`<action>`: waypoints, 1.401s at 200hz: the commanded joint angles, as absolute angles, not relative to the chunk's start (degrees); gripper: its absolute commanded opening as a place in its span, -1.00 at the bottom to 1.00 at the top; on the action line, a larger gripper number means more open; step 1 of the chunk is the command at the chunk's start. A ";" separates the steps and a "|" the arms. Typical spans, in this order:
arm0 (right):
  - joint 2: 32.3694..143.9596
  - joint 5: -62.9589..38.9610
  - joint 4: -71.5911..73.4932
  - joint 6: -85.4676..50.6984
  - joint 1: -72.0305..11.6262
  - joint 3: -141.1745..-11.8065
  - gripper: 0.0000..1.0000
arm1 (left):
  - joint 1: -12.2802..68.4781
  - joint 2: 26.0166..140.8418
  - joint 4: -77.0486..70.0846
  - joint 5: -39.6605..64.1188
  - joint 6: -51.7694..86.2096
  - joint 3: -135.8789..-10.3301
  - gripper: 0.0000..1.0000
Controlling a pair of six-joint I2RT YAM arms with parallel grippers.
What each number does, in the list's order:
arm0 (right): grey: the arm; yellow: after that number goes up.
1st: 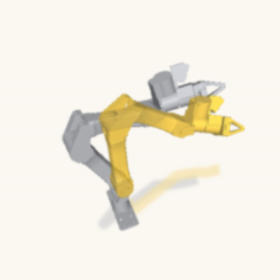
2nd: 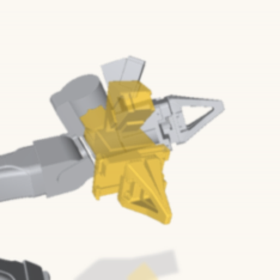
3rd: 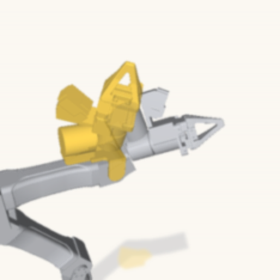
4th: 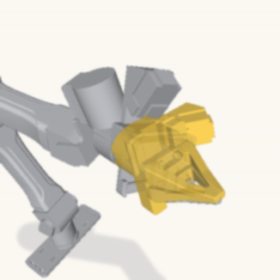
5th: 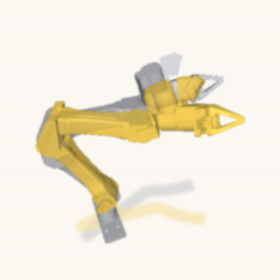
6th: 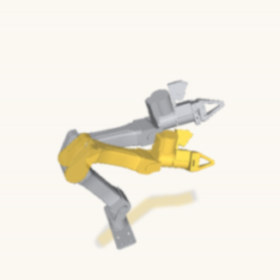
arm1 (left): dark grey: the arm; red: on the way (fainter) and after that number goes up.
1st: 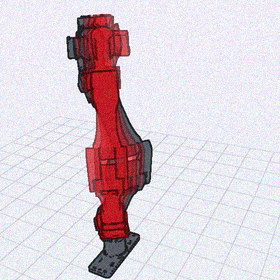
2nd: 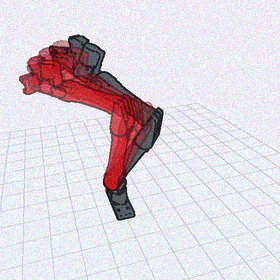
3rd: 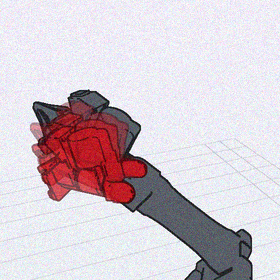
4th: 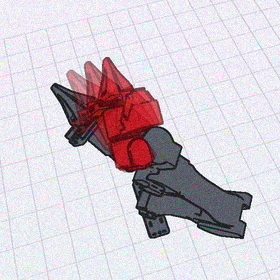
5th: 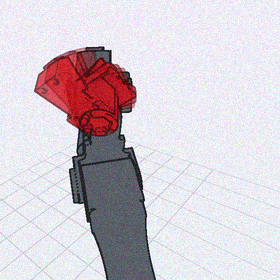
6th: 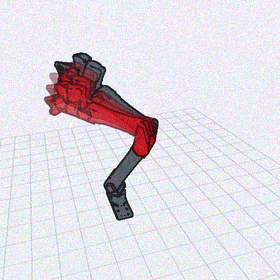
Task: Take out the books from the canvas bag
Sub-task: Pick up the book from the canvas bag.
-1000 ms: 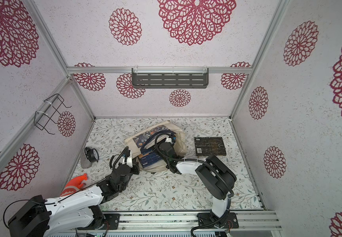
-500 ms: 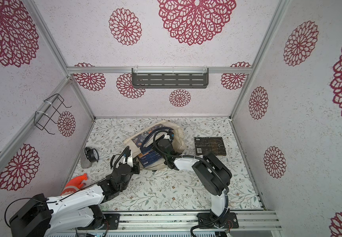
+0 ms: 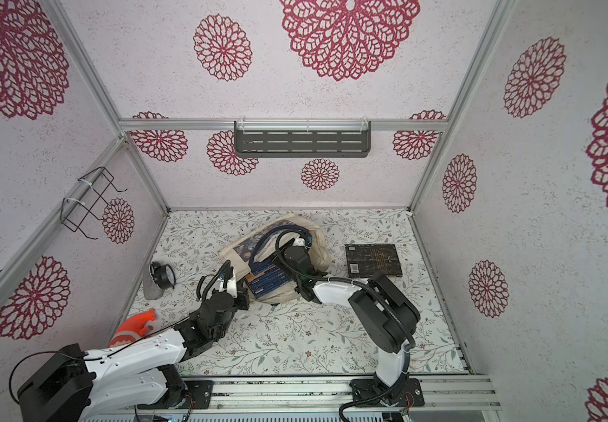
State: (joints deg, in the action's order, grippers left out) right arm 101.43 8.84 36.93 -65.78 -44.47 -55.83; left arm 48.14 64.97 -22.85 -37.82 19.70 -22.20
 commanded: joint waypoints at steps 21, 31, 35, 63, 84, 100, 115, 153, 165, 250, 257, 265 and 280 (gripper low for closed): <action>92.59 10.70 42.61 -65.60 -45.33 -47.87 -0.94 | 48.29 64.69 -24.38 -37.81 19.12 -23.56 -1.00; 92.37 10.72 42.46 -65.52 -45.35 -47.28 -0.89 | 48.33 64.61 -24.40 -37.82 19.13 -23.56 -1.00; 92.50 10.49 42.56 -65.48 -45.35 -47.15 -0.85 | 48.28 64.60 -24.36 -37.79 19.11 -23.48 -1.00; 94.54 8.47 45.42 -65.97 -45.35 -46.50 -0.48 | 48.26 64.69 -24.35 -38.07 19.14 -23.55 -1.00; 95.73 8.09 47.59 -67.05 -45.35 -45.61 -0.25 | 48.34 64.67 -24.26 -38.53 18.90 -23.45 -1.00; 96.58 8.52 48.71 -67.59 -45.35 -45.22 -0.16 | 48.32 64.55 -24.34 -38.50 18.88 -23.33 -1.00; 97.32 8.79 49.02 -67.67 -45.26 -45.37 -0.13 | 48.25 64.83 -24.46 -38.36 18.84 -23.38 -1.00; 100.52 9.61 52.25 -67.63 -45.17 -46.54 -0.07 | 48.25 65.20 -24.50 -38.34 18.81 -23.57 -1.00; 101.52 9.66 52.06 -67.59 -45.09 -47.62 -0.10 | 48.30 65.21 -24.47 -38.48 18.81 -23.51 -1.00; 101.78 10.41 58.28 -66.59 -45.09 -43.03 -0.98 | 48.33 64.69 -23.81 -38.19 19.11 -23.57 -1.00; 100.98 10.30 58.79 -66.58 -45.08 -41.91 -1.00 | 48.26 64.69 -23.82 -38.09 19.16 -23.65 -1.00; 99.87 9.94 59.38 -66.38 -45.09 -40.64 -1.00 | 48.27 64.77 -23.76 -38.18 19.16 -23.72 -1.00; 97.27 9.43 60.72 -64.72 -45.09 -38.12 -1.00 | 48.30 65.02 -23.73 -38.22 19.20 -23.82 -1.00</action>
